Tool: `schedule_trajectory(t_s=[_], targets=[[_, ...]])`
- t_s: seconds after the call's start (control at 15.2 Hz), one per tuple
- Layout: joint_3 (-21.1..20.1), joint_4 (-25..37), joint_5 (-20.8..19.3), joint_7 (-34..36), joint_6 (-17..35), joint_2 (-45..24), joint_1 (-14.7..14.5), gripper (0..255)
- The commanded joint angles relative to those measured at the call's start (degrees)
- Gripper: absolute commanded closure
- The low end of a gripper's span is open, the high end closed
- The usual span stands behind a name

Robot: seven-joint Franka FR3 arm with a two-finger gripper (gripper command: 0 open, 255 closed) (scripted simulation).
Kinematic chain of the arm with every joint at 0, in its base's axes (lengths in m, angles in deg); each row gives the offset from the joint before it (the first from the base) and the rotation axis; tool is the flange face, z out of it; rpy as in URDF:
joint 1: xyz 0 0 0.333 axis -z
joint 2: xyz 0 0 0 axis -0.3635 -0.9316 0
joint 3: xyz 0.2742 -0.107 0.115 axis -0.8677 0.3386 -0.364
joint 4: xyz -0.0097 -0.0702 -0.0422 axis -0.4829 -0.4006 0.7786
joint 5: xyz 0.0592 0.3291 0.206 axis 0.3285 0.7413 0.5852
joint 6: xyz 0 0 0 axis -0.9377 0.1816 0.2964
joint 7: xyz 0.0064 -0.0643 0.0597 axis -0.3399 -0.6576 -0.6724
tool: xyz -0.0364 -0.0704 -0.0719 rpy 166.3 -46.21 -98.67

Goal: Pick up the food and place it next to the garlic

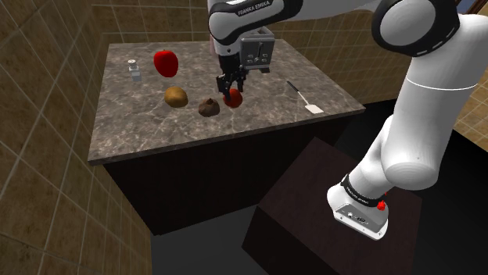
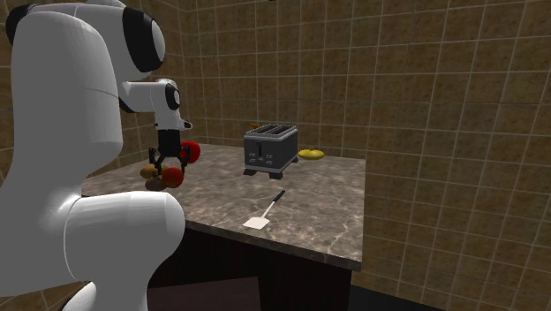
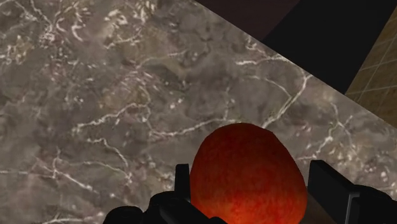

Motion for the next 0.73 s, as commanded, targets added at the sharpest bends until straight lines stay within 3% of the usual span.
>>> schedule_trajectory(t_s=[0.0, 0.66], targets=[[0.0, -1.08, 0.05, -0.1, 1.44, -0.33, 0.04, 255], [-0.06, -2.32, 0.22, -0.21, 3.68, -1.34, 0.07, 255]])
